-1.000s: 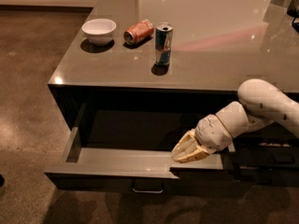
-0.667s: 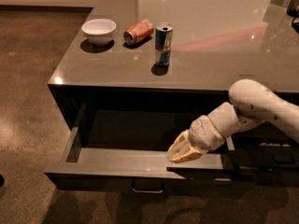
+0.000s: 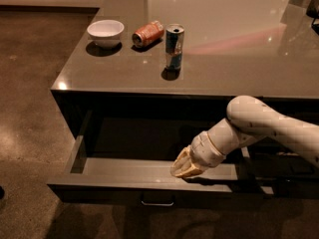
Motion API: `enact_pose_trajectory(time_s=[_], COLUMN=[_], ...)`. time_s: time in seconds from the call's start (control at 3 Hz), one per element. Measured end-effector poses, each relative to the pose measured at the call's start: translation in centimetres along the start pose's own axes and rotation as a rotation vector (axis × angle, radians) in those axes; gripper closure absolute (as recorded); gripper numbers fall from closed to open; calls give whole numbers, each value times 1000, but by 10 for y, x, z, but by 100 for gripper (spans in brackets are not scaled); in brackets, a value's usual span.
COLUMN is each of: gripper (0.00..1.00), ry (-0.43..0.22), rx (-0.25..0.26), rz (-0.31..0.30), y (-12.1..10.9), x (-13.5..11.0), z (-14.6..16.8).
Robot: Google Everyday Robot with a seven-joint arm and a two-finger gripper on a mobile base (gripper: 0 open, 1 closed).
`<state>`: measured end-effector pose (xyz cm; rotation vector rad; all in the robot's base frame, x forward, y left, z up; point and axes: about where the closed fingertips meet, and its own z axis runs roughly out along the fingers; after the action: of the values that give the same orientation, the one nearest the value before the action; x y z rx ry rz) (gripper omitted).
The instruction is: Open top drawer
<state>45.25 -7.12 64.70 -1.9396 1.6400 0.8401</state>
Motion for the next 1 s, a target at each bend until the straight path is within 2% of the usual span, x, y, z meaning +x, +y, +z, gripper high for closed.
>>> enact_pose_trajectory(time_s=[0.33, 0.67, 1.0], gripper=[100, 100, 100], ry=[-7, -40, -100], rx=[-16, -42, -59], rz=[-11, -5, 45], y=[7, 25, 63], x=[6, 6, 8], z=[12, 15, 1])
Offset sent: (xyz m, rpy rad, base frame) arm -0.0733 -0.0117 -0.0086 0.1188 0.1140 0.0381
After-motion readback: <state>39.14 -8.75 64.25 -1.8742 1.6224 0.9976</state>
